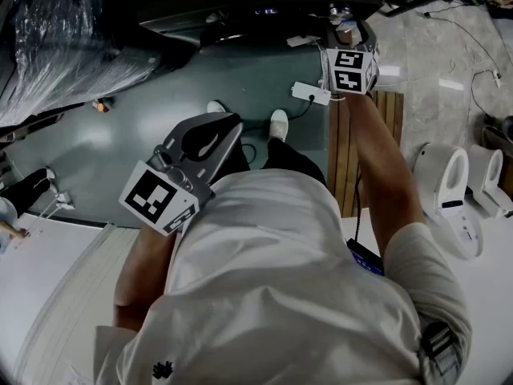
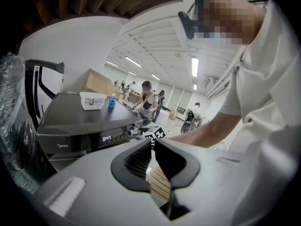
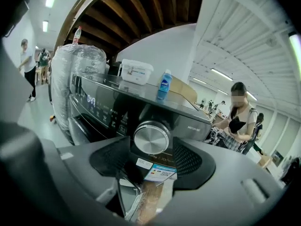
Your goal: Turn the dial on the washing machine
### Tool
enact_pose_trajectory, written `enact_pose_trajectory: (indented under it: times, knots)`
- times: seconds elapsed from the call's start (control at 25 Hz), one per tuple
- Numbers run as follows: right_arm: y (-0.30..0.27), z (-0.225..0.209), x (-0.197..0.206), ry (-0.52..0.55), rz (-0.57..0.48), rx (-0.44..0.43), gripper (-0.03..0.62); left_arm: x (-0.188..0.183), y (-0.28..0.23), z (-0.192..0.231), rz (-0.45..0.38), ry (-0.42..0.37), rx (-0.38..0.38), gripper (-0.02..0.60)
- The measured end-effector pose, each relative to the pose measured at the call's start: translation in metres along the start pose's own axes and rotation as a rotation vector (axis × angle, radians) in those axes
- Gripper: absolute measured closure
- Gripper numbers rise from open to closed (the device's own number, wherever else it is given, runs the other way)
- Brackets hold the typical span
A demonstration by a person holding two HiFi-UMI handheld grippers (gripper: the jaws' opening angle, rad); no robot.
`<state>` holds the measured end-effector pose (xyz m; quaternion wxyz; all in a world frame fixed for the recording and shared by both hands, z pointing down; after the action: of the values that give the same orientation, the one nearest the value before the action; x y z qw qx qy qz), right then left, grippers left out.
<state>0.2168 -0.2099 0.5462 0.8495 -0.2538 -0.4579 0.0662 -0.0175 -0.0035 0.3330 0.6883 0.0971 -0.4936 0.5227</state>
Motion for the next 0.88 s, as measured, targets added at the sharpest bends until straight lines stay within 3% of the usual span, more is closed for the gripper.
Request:
enact_pose_trajectory:
  times: [0.44, 0.68, 0.88]
  knots:
    - [-0.008, 0.005, -0.006, 0.213, 0.030, 0.019, 0.333, 0.001, -0.001, -0.002, 0.009, 0.000, 0.005, 0.522]
    - [-0.014, 0.004, -0.006, 0.199, 0.048, 0.023, 0.333, 0.001, 0.000, 0.000, 0.006, 0.003, -0.001, 0.522]
    - [-0.015, 0.000, -0.006, 0.103, 0.044, 0.035, 0.334, 0.003, 0.000, 0.001, 0.006, 0.006, -0.003, 0.522]
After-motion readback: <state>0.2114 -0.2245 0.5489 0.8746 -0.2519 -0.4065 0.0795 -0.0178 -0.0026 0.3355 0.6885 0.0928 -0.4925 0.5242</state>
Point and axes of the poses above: the fingertips, and each gripper's own axes: y backward along the fingers, z to its left, x out of its underside, the point moved 1 cm from there along y, backward along the fingers, and after that the axes turned 14 degrees about y, right-handed, at the moved point
